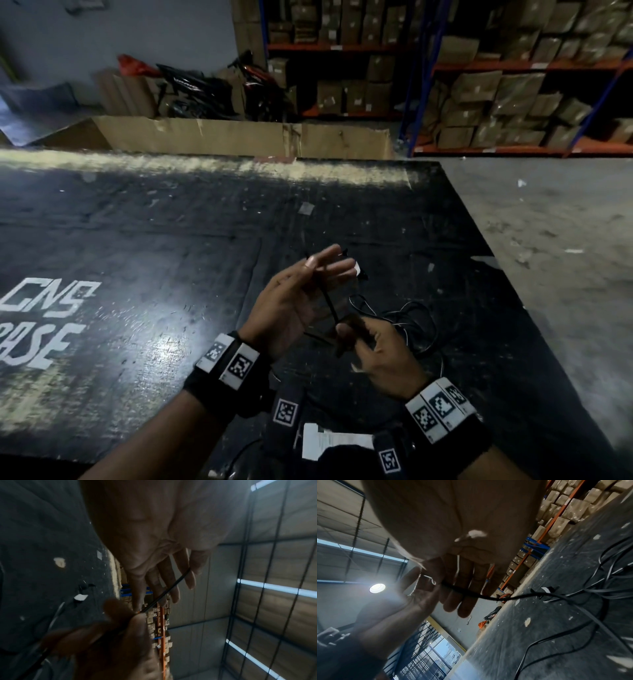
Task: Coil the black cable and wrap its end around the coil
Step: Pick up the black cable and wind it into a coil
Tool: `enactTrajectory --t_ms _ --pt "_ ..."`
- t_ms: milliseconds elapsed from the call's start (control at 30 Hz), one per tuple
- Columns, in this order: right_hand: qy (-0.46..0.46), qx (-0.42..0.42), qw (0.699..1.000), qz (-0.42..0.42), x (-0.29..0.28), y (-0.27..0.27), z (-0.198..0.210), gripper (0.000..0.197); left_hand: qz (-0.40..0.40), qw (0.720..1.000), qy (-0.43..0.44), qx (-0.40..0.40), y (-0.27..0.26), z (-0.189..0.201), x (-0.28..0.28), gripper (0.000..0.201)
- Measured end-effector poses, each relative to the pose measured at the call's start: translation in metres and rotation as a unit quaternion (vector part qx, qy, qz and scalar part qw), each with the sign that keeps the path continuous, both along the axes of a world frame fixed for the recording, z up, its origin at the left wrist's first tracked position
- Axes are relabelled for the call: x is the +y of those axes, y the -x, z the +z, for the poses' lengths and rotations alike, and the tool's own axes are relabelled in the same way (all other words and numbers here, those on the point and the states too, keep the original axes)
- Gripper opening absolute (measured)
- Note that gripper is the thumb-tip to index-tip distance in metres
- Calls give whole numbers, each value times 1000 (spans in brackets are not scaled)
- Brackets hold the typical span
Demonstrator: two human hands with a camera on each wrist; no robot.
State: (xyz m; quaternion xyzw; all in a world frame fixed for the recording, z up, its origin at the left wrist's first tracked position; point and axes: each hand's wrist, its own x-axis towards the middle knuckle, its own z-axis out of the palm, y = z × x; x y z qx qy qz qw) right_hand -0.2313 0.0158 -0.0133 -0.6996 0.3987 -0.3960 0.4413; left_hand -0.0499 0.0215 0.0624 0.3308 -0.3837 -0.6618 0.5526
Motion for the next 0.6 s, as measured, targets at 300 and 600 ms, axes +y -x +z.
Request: enactTrajectory --t_ms 300,600 --pt "-145 -144 979 -4 -11 24 -12 71 -10 985 47 165 -45 42 -21 41" --pt "-283 -283 916 -34 -26 48 -7 32 -39 970 92 223 -72 54 -20 42"
